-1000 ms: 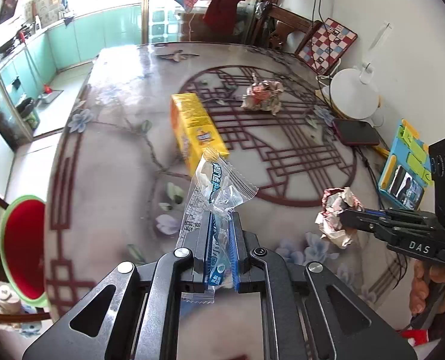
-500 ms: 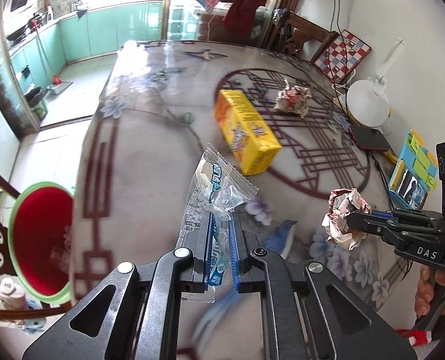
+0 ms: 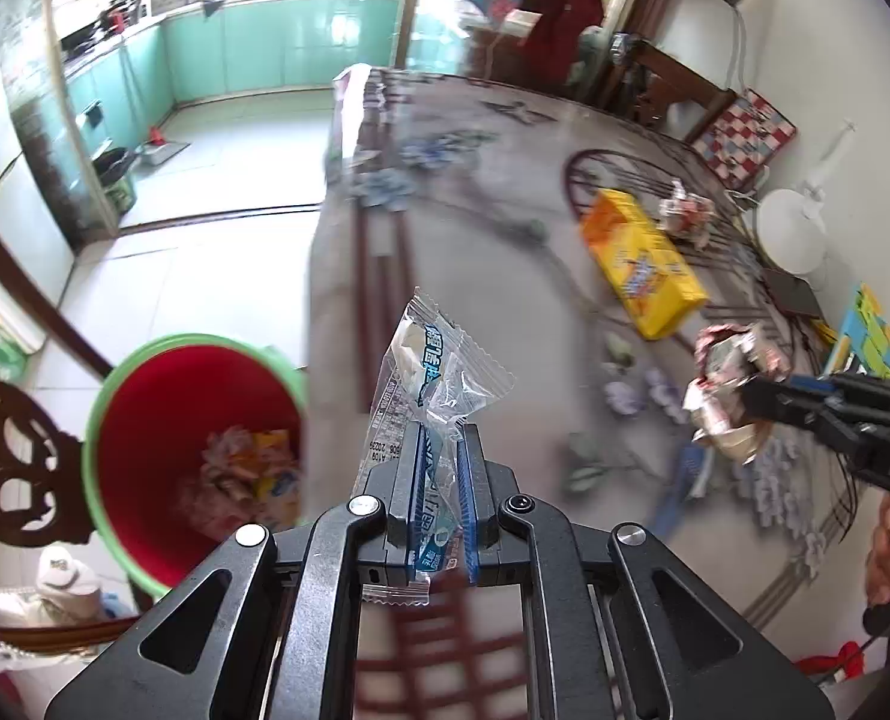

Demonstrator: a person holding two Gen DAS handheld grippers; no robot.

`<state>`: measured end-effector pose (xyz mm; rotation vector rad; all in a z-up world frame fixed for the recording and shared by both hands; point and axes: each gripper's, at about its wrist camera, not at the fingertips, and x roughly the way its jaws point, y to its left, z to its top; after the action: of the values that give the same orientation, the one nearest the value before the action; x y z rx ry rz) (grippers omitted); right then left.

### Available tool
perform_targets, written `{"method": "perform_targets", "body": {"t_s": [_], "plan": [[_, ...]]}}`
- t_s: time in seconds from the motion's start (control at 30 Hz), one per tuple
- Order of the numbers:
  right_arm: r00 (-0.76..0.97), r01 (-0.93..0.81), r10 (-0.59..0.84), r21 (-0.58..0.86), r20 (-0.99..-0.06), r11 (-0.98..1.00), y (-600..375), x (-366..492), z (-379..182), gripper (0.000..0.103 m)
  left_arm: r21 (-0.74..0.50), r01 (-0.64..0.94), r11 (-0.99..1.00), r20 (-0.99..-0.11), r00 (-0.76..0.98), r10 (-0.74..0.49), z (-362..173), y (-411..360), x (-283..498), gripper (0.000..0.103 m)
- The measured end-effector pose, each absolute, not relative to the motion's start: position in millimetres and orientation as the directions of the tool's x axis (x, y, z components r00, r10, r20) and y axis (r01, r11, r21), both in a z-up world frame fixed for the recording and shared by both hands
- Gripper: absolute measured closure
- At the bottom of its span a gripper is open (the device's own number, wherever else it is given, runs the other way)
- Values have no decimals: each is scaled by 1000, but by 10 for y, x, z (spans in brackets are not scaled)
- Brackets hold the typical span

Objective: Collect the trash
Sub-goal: 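Carry the wrapper and paper over the red bucket and open both tools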

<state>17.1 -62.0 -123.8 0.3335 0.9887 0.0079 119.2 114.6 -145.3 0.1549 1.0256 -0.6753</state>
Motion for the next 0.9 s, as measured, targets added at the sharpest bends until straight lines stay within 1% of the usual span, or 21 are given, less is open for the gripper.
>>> {"method": "perform_targets", "body": {"t_s": [0.23, 0.4, 0.57, 0.77, 0.9], "plan": [[565, 107, 154, 257, -811, 961, -266, 471, -1135, 90, -196, 543, 817, -841, 334, -424, -1583, 1547, 1454, 93], [561, 87, 168, 259, -811, 962, -81, 645, -1128, 90, -225, 512, 829, -842, 326, -429, -1646, 1709, 1608, 93], [567, 46, 187, 258, -802, 965, 134, 800, -1077, 90, -246, 468, 849, -846, 324, -423, -1735, 1856, 1764, 93], [576, 3, 210, 259, -790, 966, 355, 972, -1031, 90, -265, 402, 877, -872, 288, -395, -1888, 2008, 1904, 93], [578, -36, 253, 285, -776, 958, 483, 1112, -1044, 90, -274, 357, 893, -887, 265, -378, -2025, 2120, 1976, 93]]}}
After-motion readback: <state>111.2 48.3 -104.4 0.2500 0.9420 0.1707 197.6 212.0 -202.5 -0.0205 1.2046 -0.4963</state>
